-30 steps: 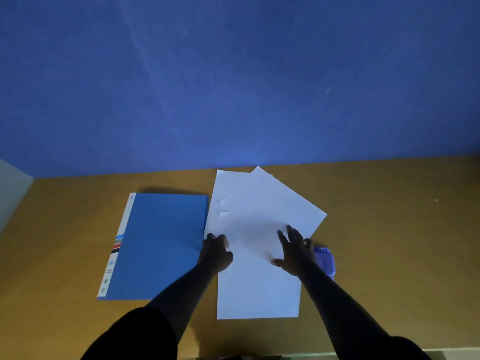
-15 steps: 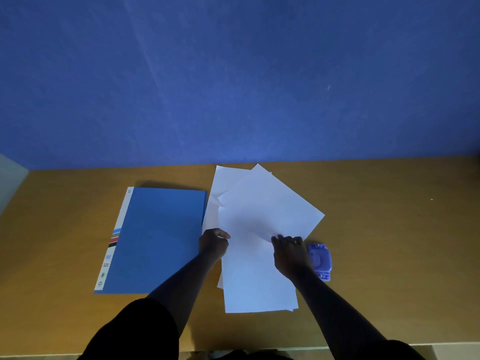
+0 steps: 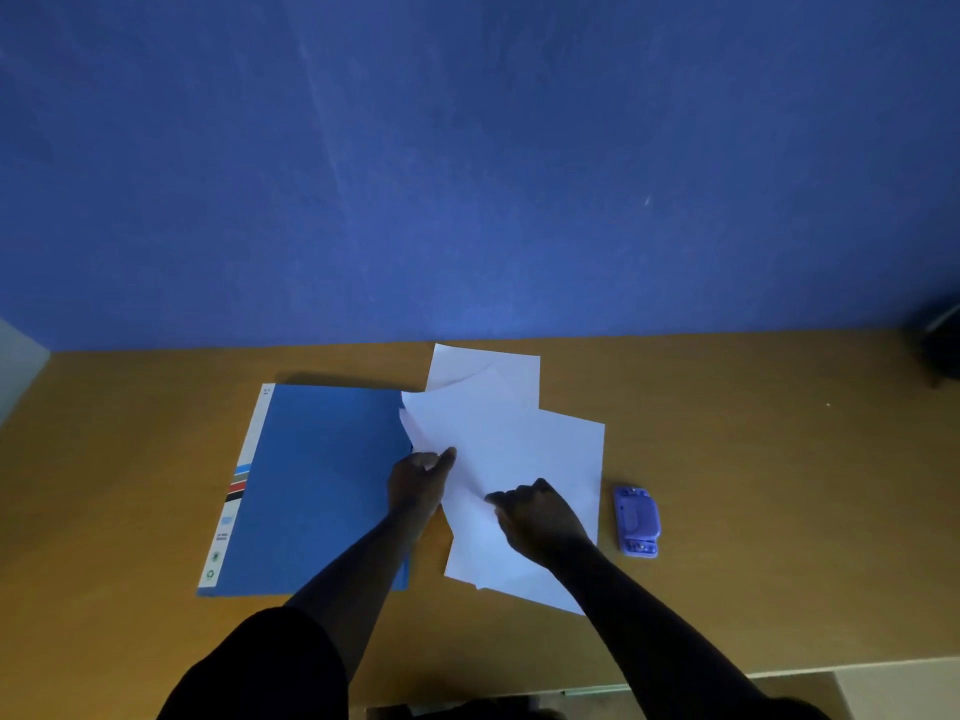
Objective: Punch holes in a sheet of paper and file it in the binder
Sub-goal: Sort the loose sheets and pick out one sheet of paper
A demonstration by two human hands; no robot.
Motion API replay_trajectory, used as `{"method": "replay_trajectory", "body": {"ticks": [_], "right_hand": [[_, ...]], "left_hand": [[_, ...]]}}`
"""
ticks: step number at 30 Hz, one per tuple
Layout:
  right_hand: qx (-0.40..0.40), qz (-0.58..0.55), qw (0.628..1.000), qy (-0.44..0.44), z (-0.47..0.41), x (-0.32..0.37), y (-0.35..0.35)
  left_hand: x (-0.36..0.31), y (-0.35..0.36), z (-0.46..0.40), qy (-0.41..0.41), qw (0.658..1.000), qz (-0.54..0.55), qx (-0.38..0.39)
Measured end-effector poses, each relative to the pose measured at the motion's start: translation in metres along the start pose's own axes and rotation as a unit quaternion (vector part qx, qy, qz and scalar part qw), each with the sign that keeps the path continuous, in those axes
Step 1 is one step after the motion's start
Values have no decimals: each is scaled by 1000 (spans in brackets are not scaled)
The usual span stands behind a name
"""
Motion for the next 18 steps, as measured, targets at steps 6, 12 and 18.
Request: {"method": "replay_trajectory", "body": {"ticks": [6,12,18], "right_hand": [[-1,-75,997,3,-4,36,7],[-23,-160,963,215,-13,14,-4],[-1,-116,896,429,-31,-19,11]], "left_hand": [[1,-6,-4,28,999,-35,-18],[1,-30,-22,37,997,9,-71],[8,-72,-45,12,994,-23,-102]]}}
Point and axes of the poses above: each hand's wrist, its own z-axis away from the middle knuckle, its own y-axis out of the palm, x = y × z, the point moved 1 cm from there along -z, towards the middle knuckle, and after that the axes turned 14 degrees about -x, right-handed, at the moved point
